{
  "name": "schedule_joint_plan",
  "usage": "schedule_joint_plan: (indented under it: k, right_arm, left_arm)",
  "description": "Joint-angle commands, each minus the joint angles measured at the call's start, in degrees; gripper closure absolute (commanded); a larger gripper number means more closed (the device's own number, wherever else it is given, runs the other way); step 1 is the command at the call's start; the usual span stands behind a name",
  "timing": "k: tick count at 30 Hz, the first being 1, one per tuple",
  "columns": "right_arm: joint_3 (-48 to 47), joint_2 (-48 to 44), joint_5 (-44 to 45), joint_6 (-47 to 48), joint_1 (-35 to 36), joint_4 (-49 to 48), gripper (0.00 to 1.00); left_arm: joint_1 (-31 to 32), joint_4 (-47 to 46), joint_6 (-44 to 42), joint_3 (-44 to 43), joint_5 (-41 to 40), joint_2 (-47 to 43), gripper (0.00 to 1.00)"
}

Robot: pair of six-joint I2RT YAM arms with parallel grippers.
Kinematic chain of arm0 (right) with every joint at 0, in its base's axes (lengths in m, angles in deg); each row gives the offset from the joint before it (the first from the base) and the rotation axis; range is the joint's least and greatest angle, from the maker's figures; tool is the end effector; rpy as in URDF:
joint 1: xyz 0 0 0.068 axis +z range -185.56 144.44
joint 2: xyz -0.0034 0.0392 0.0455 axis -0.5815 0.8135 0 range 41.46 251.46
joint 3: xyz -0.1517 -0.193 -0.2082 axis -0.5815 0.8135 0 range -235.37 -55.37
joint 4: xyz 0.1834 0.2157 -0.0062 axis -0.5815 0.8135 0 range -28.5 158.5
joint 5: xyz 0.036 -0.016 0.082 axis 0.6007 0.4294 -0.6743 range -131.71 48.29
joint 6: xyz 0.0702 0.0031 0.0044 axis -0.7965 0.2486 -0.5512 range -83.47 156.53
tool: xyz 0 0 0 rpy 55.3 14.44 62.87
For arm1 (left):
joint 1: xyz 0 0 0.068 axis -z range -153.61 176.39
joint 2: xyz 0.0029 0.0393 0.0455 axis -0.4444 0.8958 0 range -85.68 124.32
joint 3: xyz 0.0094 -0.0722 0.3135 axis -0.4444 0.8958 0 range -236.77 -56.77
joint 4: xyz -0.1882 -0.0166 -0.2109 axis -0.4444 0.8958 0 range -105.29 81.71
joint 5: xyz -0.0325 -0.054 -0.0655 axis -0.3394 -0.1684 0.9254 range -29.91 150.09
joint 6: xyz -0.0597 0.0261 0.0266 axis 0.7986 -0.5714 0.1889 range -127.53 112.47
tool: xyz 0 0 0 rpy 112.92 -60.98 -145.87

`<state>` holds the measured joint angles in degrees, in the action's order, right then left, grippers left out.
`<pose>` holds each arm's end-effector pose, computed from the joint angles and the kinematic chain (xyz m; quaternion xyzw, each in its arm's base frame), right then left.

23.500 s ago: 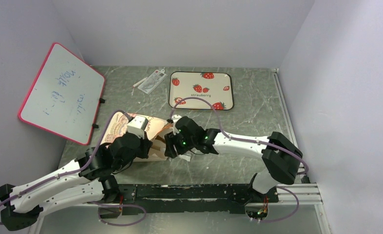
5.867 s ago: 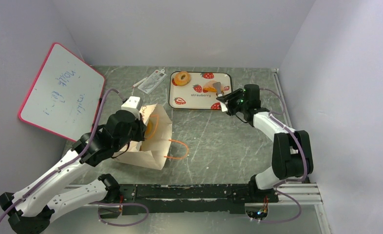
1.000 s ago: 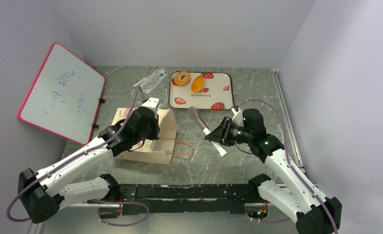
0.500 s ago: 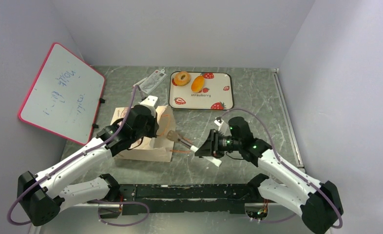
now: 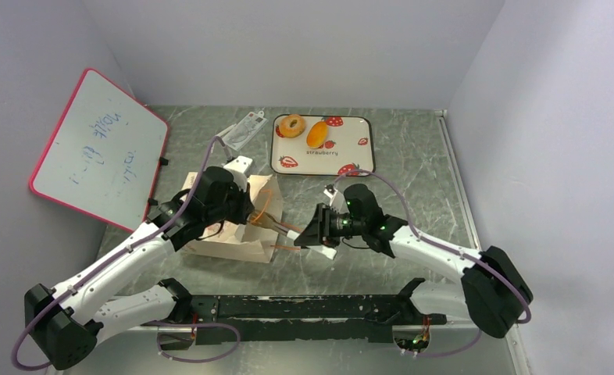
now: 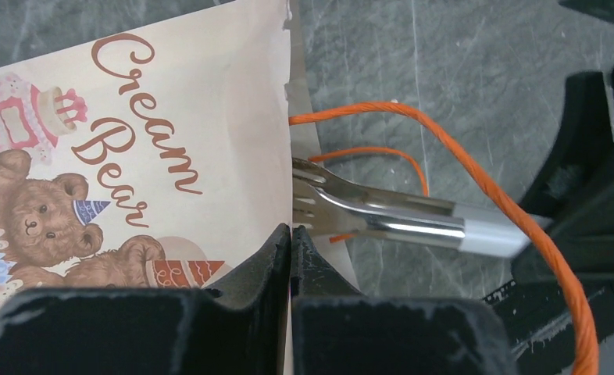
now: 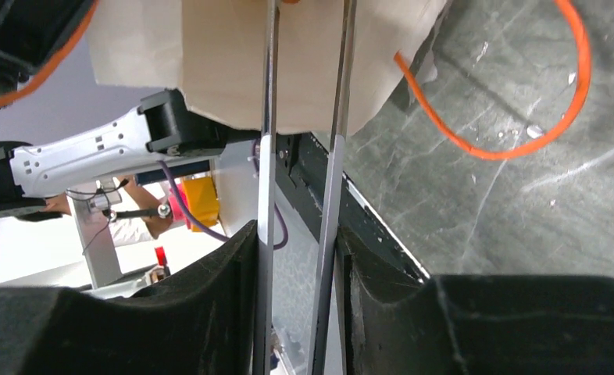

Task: Take the fake bread out of the paper bag
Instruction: Take out the fake bread from the paper bag.

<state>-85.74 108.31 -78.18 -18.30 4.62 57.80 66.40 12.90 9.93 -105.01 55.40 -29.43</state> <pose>0.1680 0.1866 0.2264 -0.0423 0.8461 0.5210 0.1048 0.1755 -0.1412 0.3194 0.1561 0.8774 -0.1854 0.4139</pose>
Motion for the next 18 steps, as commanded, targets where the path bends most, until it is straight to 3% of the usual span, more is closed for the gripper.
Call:
schedule_joint_plan:
  k: [1,18]
  right_arm:
    - [-3.3,3.3,-0.1,0.7,0.3,-7.7,0.61]
    - [-4.9,13.2,-2.0,1.8,0.3,-15.5,0.56]
  left_arm:
    - [-1.1,3.1,-1.9,-3.0,6.5,-1.5,0.93]
    - [-3.3,12.5,-4.4,-10.3,11.4,-0.4,0.93]
